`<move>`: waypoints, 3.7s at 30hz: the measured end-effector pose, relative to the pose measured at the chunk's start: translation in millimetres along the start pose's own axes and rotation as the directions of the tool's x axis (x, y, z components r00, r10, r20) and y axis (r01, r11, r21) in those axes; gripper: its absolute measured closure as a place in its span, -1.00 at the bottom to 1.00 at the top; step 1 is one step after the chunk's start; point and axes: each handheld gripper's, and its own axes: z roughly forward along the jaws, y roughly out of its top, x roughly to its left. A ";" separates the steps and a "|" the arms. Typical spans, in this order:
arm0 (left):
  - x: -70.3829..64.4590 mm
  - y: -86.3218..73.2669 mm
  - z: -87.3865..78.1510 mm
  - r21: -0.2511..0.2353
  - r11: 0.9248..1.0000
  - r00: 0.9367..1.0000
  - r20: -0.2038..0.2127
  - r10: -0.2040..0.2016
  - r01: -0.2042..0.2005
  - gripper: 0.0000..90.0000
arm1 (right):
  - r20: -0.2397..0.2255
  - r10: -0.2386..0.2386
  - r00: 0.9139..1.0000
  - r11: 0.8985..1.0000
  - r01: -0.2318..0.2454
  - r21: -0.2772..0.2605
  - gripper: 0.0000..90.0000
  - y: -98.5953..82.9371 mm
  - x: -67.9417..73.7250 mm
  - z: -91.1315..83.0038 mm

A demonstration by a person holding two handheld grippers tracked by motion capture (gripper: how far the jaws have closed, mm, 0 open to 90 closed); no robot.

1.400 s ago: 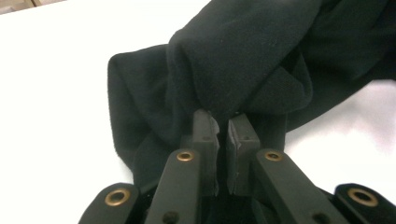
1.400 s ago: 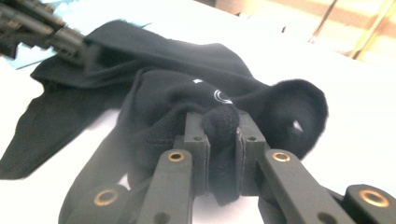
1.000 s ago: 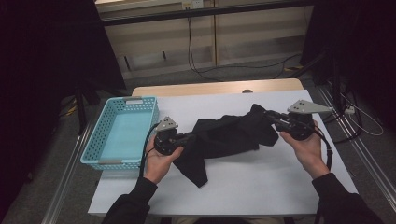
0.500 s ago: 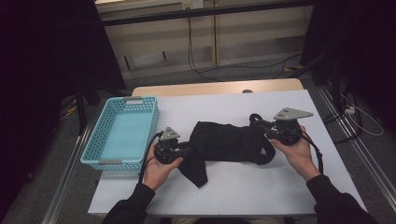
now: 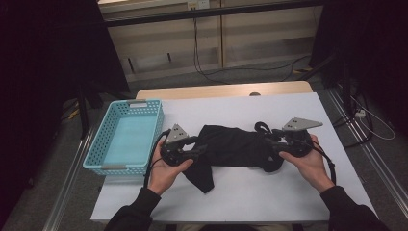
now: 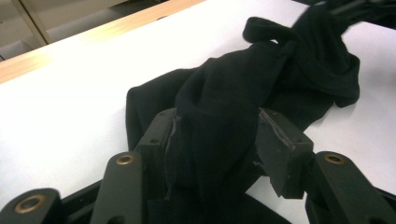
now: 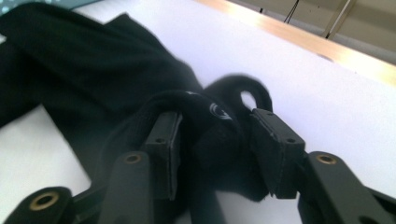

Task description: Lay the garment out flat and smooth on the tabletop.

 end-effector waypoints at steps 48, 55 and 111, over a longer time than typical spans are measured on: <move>23.8 7.7 56.1 0.094 0.996 0.998 -0.059 0.008 -0.002 0.75 | -0.253 -0.075 0.964 0.991 0.101 0.091 -0.20 9.6 110.9 85.9; 28.4 0.0 61.2 0.114 0.993 0.997 -0.071 -0.009 0.017 0.75 | -0.294 -0.100 0.950 0.984 0.138 0.111 -0.29 18.3 132.7 109.5; 29.5 -10.1 47.3 0.118 0.990 0.996 -0.062 -0.064 0.071 0.73 | -0.338 -0.102 0.936 0.975 0.162 0.154 0.98 -9.4 93.5 59.0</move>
